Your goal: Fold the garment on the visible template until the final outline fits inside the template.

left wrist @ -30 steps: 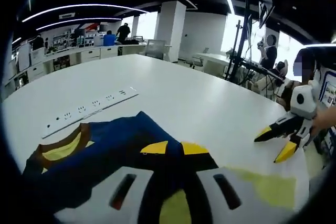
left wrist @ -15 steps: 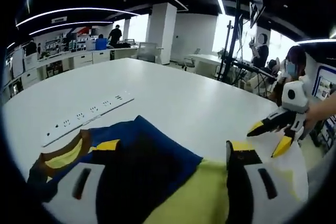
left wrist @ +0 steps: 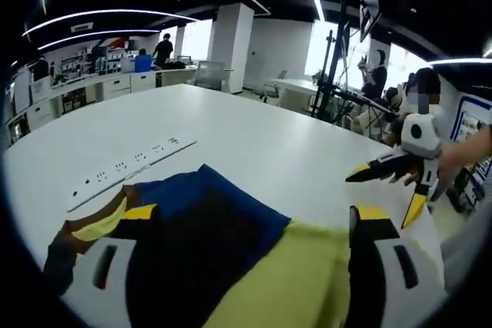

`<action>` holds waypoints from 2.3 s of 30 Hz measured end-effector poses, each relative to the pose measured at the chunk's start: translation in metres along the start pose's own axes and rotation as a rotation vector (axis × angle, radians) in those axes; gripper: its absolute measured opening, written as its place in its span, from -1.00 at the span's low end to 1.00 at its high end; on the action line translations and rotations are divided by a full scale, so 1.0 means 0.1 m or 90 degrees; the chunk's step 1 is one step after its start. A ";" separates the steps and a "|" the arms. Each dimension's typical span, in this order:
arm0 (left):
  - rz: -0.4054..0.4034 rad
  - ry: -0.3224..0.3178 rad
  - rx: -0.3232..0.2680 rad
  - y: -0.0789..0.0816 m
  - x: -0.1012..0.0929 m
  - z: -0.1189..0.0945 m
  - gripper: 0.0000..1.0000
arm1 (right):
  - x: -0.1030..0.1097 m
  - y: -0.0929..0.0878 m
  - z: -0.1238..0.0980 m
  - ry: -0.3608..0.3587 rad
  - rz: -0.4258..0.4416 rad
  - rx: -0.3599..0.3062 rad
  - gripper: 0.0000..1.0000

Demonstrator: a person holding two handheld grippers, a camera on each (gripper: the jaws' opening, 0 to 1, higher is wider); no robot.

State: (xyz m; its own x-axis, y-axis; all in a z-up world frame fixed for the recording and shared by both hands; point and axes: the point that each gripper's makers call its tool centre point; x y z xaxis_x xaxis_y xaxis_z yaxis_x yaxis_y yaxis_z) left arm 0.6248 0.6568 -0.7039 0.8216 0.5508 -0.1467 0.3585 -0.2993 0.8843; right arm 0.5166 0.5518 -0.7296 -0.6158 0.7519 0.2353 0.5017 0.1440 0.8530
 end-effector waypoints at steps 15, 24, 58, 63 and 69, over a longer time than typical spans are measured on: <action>-0.040 0.053 0.005 -0.36 0.17 -0.70 0.96 | 0.11 0.15 0.00 0.014 -0.041 0.008 0.68; -0.046 0.091 0.031 -0.69 0.24 -1.28 0.94 | 0.25 0.23 0.01 0.028 -0.062 0.011 0.66; -0.123 0.190 0.004 -1.23 0.06 -2.44 0.63 | 0.51 0.12 -0.16 0.047 -0.065 0.036 0.23; -0.135 0.189 0.009 -1.35 -0.05 -2.55 0.48 | 0.56 0.01 -0.24 0.049 -0.058 0.044 0.15; -0.144 0.170 0.026 -1.57 -0.22 -2.65 0.36 | 0.60 -0.18 -0.33 0.052 -0.053 0.067 0.07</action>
State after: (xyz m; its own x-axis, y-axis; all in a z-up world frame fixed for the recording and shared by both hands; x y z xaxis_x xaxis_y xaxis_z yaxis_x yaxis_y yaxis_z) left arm 0.4330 0.8987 -0.7220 0.5759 0.7898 -0.2110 0.5407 -0.1744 0.8230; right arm 0.4507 0.5725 -0.7152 -0.7032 0.6806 0.2057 0.5049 0.2743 0.8184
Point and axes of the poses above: the point that each gripper's makers call its tool centre point, and the gripper's own axes: z roughly forward along the fingers, x roughly to its left, y roughly out of its top, and after that the axes turned 2 degrees about x, right-handed
